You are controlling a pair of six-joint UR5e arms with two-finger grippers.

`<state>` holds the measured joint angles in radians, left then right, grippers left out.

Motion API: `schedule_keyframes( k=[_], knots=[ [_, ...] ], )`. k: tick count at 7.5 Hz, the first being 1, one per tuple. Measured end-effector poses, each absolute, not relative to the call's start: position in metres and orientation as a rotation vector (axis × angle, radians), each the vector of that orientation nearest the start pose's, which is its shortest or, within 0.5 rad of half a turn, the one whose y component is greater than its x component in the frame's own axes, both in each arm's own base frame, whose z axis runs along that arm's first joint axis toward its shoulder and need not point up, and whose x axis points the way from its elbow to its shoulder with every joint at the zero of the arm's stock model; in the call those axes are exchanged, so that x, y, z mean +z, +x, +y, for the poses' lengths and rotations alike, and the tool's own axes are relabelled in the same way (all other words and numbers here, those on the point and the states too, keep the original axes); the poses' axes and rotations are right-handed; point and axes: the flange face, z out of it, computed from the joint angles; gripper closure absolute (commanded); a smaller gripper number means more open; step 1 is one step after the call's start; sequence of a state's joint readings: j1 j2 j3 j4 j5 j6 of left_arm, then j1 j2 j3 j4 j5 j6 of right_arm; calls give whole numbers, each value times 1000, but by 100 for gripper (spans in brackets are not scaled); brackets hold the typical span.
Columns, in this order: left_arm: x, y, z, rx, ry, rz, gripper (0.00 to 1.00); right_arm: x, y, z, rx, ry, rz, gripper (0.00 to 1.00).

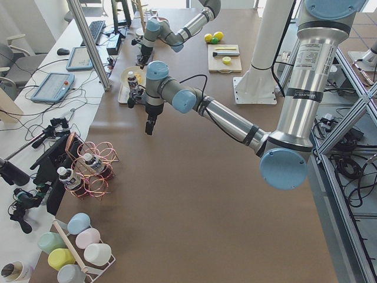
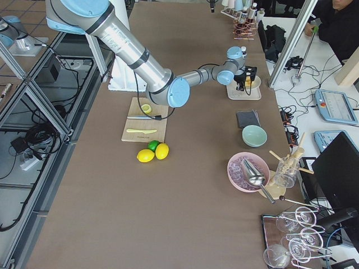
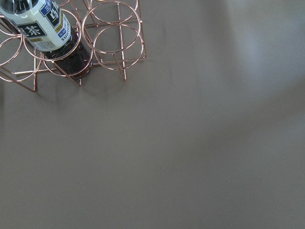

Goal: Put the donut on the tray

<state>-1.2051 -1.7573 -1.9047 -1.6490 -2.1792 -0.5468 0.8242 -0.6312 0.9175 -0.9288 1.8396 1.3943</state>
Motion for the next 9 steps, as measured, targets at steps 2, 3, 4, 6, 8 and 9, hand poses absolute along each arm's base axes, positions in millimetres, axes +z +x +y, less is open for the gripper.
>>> schedule_keyframes(
  k=[2,3,4,6,8,9],
  knots=[
    [410,112,-533,2,252,796,2,288,-493,-709,484,233,-920,0],
    [418,102,-530,5,248,800,2,287,-491,-709,482,235,-921,0],
    [424,92,-529,0,246,804,2,278,-483,-707,474,229,-928,0],
    [436,70,-526,-4,248,804,2,271,-432,-685,387,186,-844,0],
    [452,39,-522,5,262,795,2,296,-351,-639,251,167,-703,0],
    [459,26,-520,-5,264,793,2,312,-305,-618,173,160,-632,0]
  ],
)
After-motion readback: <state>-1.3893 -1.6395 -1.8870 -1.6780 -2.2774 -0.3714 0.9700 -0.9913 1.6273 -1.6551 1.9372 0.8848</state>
